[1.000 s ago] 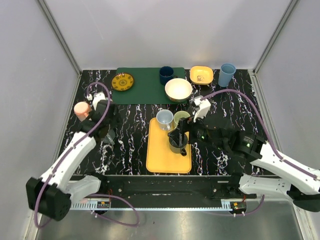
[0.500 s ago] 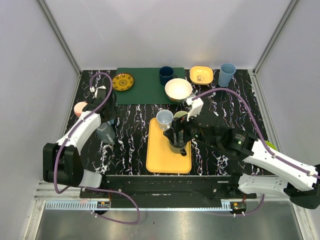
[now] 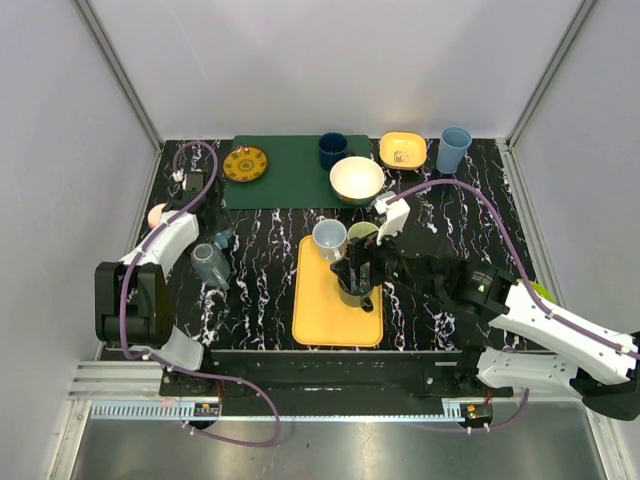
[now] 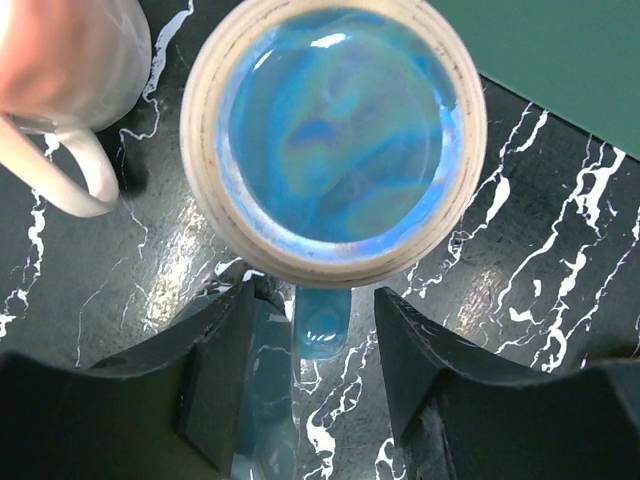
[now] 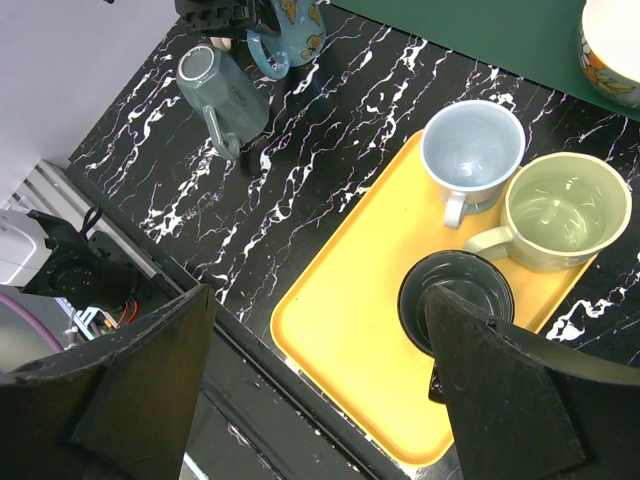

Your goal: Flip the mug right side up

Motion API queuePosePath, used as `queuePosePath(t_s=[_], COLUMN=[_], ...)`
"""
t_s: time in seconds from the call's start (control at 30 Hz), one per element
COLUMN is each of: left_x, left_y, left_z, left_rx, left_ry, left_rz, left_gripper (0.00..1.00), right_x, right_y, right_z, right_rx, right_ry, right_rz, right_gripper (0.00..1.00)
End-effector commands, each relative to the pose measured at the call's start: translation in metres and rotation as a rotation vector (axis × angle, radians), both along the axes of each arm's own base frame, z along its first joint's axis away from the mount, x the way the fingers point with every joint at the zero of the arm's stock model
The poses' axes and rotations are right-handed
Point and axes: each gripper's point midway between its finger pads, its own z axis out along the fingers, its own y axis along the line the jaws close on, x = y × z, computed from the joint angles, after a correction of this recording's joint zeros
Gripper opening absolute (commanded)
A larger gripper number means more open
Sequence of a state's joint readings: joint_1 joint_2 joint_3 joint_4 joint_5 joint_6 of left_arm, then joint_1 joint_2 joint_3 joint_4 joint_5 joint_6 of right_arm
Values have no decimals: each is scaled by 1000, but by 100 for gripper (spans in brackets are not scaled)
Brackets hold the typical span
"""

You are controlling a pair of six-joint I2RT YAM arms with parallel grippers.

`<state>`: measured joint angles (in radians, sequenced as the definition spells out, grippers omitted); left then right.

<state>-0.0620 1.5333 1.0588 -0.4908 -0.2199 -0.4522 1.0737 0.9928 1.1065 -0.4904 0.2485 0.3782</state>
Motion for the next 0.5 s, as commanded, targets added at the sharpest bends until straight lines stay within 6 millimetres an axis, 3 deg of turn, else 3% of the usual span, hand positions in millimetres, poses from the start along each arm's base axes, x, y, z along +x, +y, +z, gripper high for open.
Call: queuePosePath(t_s=[0.0,0.2,0.4,0.47], left_x=[28,35,35,35], left_y=[-3,-3,-1,0], left_z=[19,18,12,13], left_rx=[-8,-2,3,6], left_ry=[-108,-112,-96,-99], left_rz=[-28,-39,-39,-38], left_gripper=[53,41,17,3], right_x=[5,6,7,7], right_y=[-1,0,-2,-2], right_z=[9,6,1,-1], right_rx=[23,14,3,1], right_ry=[-46,-45,-43,-41], right_rz=[-22,-24,-32,-34], right_gripper=[91,91,91,91])
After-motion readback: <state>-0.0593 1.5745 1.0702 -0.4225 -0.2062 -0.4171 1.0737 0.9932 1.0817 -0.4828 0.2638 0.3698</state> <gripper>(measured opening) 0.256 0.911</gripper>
